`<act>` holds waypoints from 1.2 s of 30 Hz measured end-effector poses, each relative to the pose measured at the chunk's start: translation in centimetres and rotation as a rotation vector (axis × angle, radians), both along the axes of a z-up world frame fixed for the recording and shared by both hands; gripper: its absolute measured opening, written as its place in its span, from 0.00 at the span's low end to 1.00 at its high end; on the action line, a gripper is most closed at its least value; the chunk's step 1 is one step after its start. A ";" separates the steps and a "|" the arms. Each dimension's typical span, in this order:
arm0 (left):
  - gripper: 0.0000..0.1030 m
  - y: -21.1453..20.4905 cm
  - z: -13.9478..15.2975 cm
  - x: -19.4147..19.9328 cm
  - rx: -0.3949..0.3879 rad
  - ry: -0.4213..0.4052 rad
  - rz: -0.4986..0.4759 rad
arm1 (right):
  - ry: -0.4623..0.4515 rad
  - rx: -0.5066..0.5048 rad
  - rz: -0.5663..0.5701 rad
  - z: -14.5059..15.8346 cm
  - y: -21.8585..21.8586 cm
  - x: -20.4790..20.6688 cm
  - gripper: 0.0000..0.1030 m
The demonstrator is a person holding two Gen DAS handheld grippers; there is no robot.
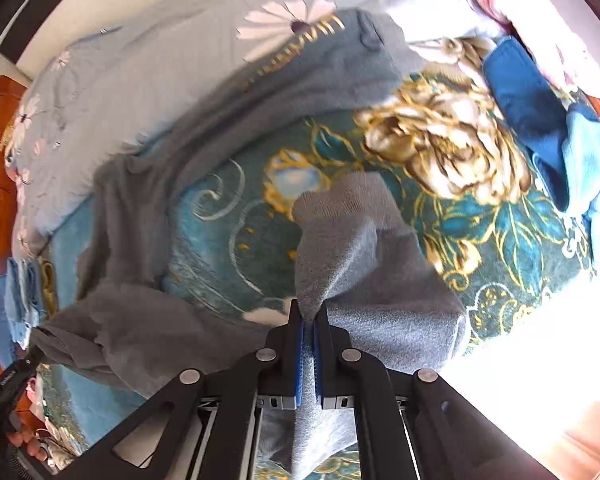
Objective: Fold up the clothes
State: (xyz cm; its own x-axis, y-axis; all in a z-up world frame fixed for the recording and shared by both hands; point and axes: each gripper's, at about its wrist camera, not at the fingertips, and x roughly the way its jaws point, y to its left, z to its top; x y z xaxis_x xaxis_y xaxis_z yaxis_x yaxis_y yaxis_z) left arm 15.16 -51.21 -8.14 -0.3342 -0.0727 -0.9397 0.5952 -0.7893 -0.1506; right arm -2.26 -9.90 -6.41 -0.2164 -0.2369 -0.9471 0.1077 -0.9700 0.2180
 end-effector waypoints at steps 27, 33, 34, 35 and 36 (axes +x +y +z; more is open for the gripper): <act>0.14 -9.1 -6.1 8.1 -0.092 -0.224 0.001 | -0.222 0.125 -0.272 -9.7 10.1 6.6 0.07; 0.35 -8.5 -5.8 8.5 -0.070 -0.261 -0.013 | -0.127 0.219 -0.176 -6.1 8.6 7.7 0.29; 0.37 -8.3 -5.7 9.0 -0.066 -0.266 -0.007 | -0.109 0.248 -0.159 -5.3 8.4 8.0 0.33; 0.38 -8.2 -5.5 9.5 -0.061 -0.272 0.000 | -0.086 0.272 -0.140 -4.5 8.2 8.3 0.35; 0.39 -8.1 -5.3 10.1 -0.059 -0.282 0.009 | -0.063 0.290 -0.118 -3.8 7.9 8.6 0.41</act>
